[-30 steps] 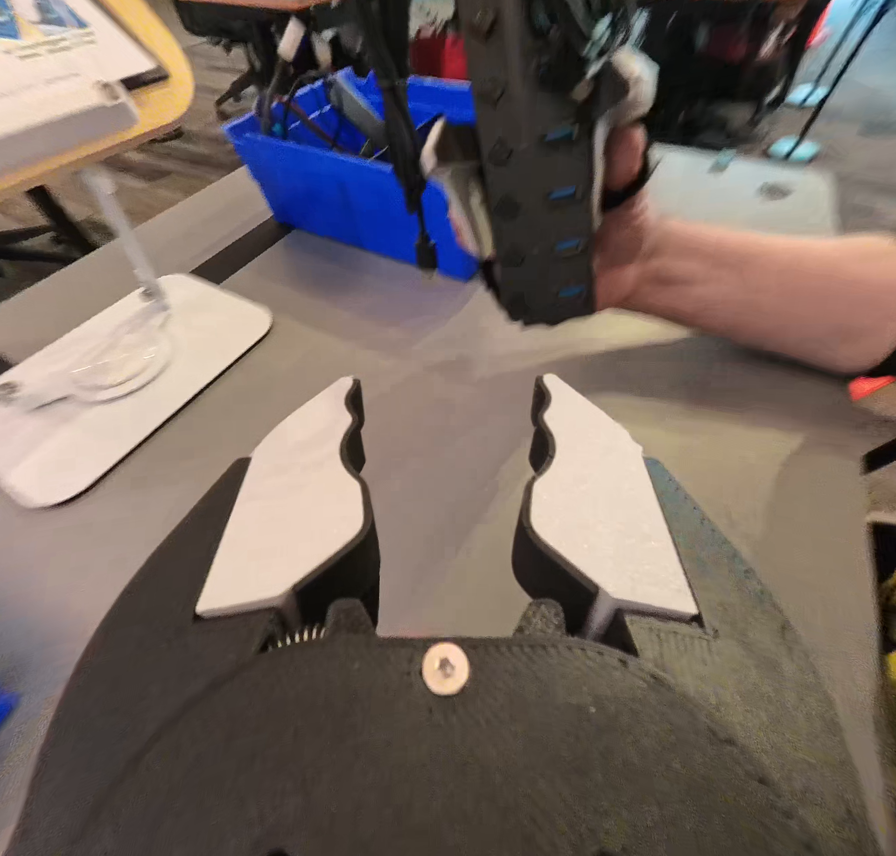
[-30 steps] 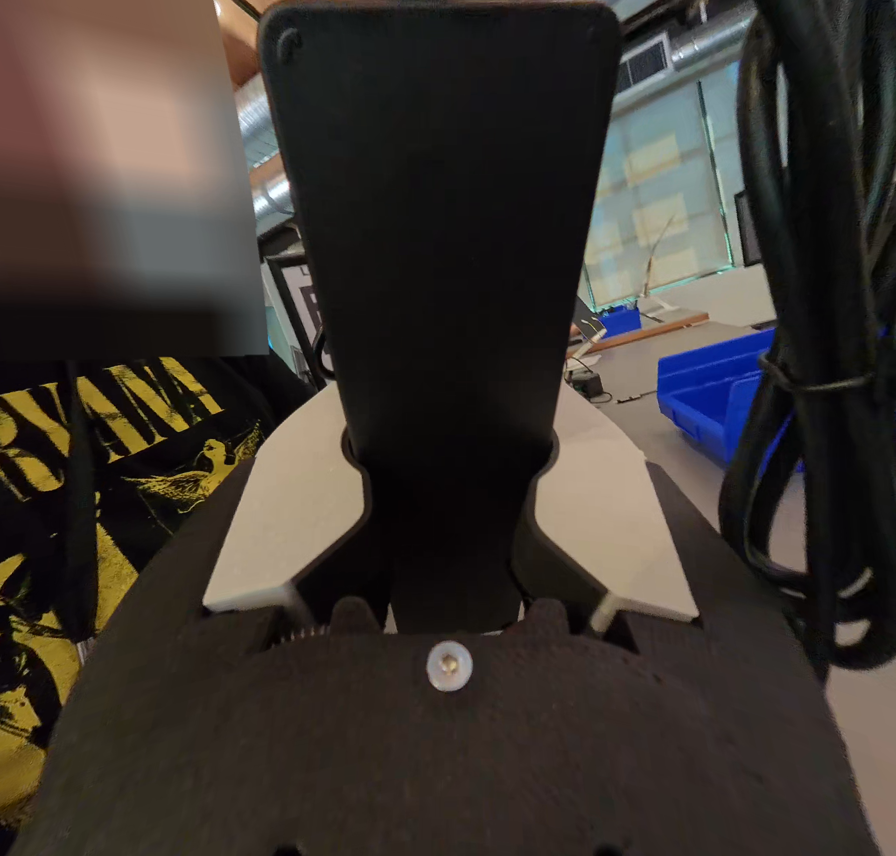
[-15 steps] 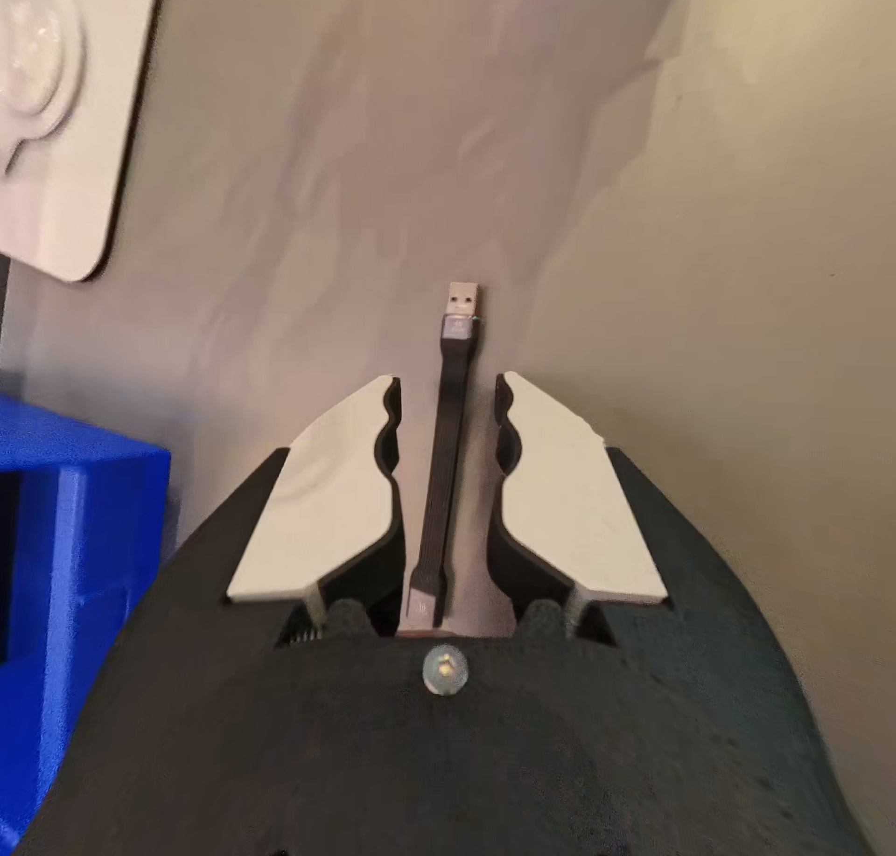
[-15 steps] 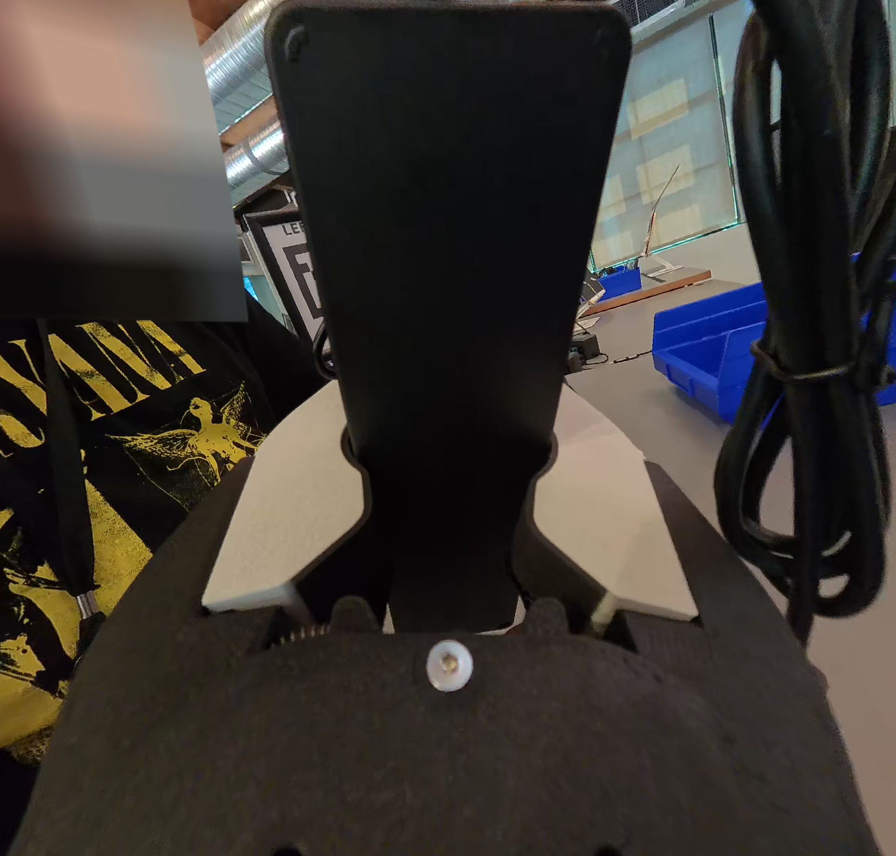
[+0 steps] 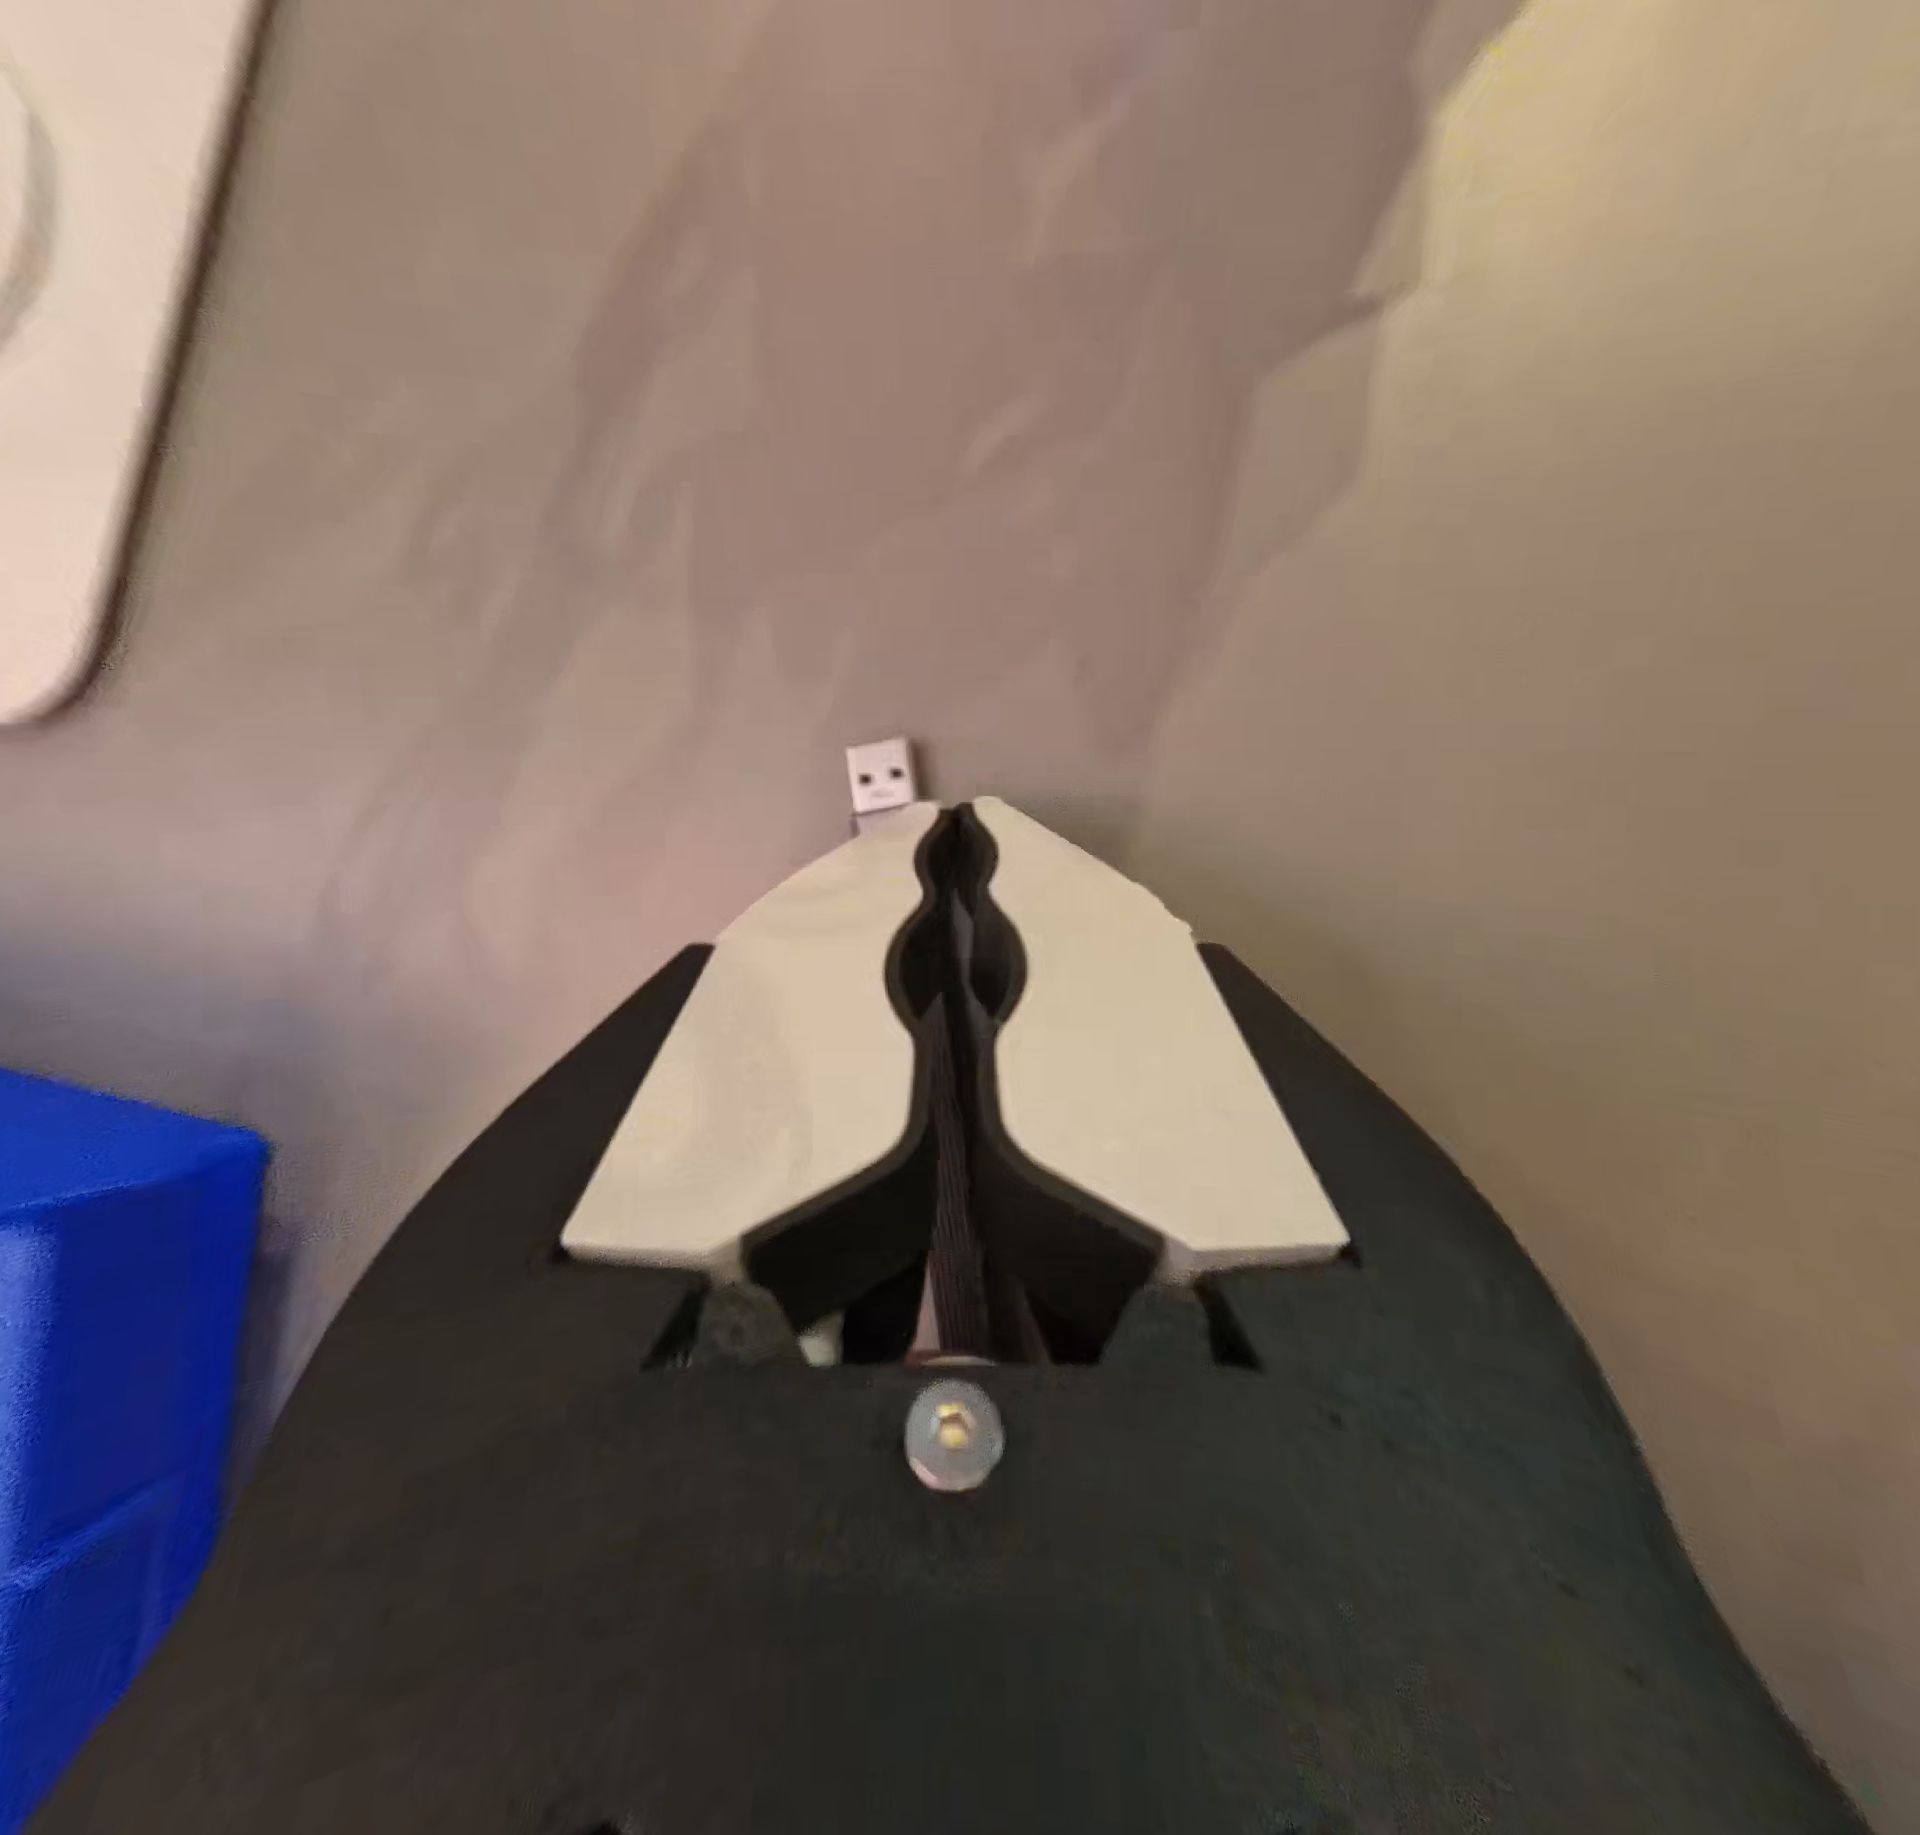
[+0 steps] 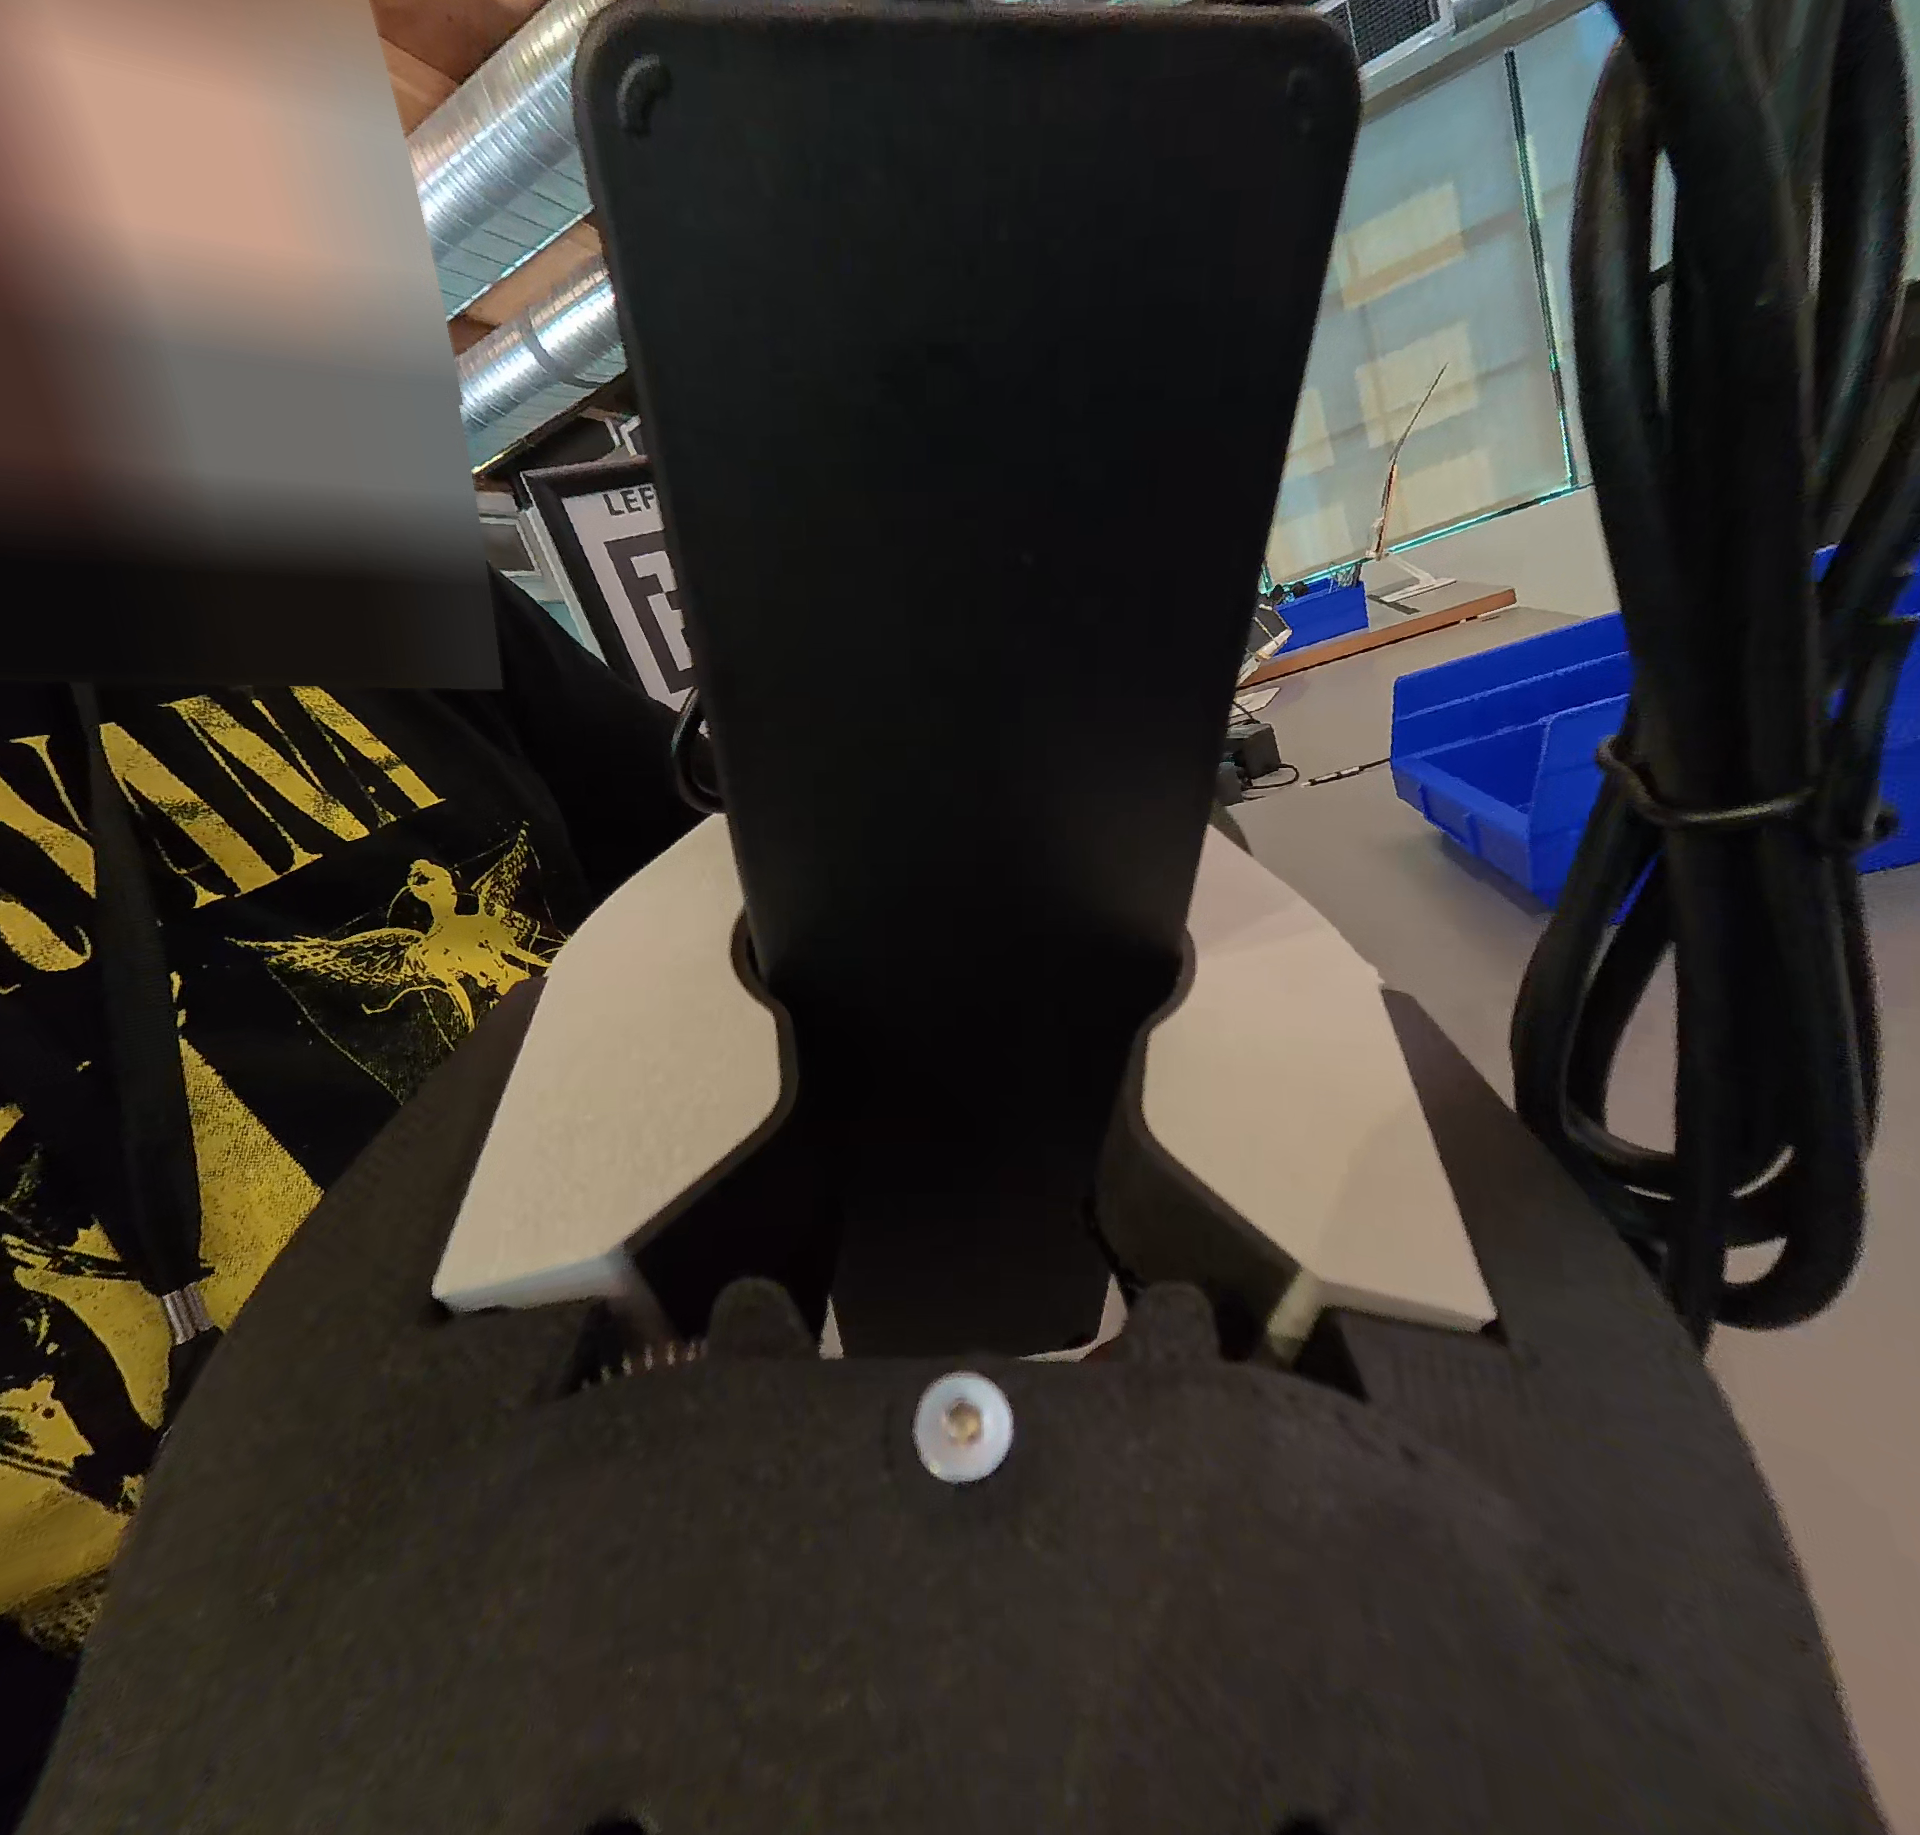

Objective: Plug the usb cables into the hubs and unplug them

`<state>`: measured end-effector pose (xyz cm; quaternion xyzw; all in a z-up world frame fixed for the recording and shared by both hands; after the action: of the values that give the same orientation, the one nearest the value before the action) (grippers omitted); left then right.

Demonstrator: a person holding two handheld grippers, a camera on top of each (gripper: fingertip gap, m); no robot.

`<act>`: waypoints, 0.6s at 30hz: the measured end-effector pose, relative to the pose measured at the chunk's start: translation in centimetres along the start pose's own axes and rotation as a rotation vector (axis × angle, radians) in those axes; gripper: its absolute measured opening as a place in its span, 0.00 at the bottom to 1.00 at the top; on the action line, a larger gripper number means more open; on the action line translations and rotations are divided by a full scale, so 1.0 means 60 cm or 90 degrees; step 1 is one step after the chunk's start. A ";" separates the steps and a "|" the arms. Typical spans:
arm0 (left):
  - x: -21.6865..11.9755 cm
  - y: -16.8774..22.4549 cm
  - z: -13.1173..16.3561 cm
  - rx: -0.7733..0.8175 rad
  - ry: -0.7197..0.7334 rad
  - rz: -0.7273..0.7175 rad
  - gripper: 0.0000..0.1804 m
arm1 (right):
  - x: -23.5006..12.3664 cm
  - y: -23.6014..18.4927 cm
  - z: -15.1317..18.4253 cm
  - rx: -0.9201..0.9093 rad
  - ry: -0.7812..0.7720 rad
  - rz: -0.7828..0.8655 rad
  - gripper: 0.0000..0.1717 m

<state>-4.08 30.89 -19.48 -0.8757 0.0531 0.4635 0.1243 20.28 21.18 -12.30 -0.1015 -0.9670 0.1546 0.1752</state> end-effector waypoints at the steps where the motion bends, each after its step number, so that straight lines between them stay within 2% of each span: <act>1: 0.006 -0.003 0.006 -0.010 0.003 0.010 0.00 | 0.001 0.000 0.000 0.001 0.000 -0.001 0.39; 4: 0.009 -0.003 0.005 -0.014 0.008 0.019 0.00 | 0.001 -0.001 0.001 -0.002 -0.002 -0.001 0.39; 6: 0.002 -0.006 -0.004 -0.005 0.012 -0.025 0.00 | 0.000 -0.001 0.000 -0.002 -0.001 0.000 0.39; 8: -0.008 -0.016 -0.007 0.000 -0.017 -0.091 0.14 | -0.003 -0.001 -0.002 -0.003 0.004 0.002 0.39; 11: 0.001 -0.007 0.002 0.025 -0.070 -0.093 0.13 | -0.007 0.002 -0.004 0.001 0.012 0.005 0.39; 12: 0.006 -0.004 0.004 0.032 -0.070 -0.093 0.09 | -0.007 0.002 -0.003 0.002 0.012 0.004 0.39; 18: 0.012 -0.015 0.004 0.039 -0.066 -0.102 0.08 | -0.007 0.000 -0.004 -0.001 0.015 0.006 0.39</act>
<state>-3.67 31.84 -20.08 -0.8477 -0.0094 0.4952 0.1899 20.76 21.16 -12.19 -0.1081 -0.9646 0.1535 0.1855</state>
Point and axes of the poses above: each gripper's, where its closed fingertips meet, x out along the fingers, z out of its underside, y = z × x across the jaws, the point moved 8 cm from there along -x, back along the fingers, and after that the axes turned 2 degrees about z, right-handed, at the moved point
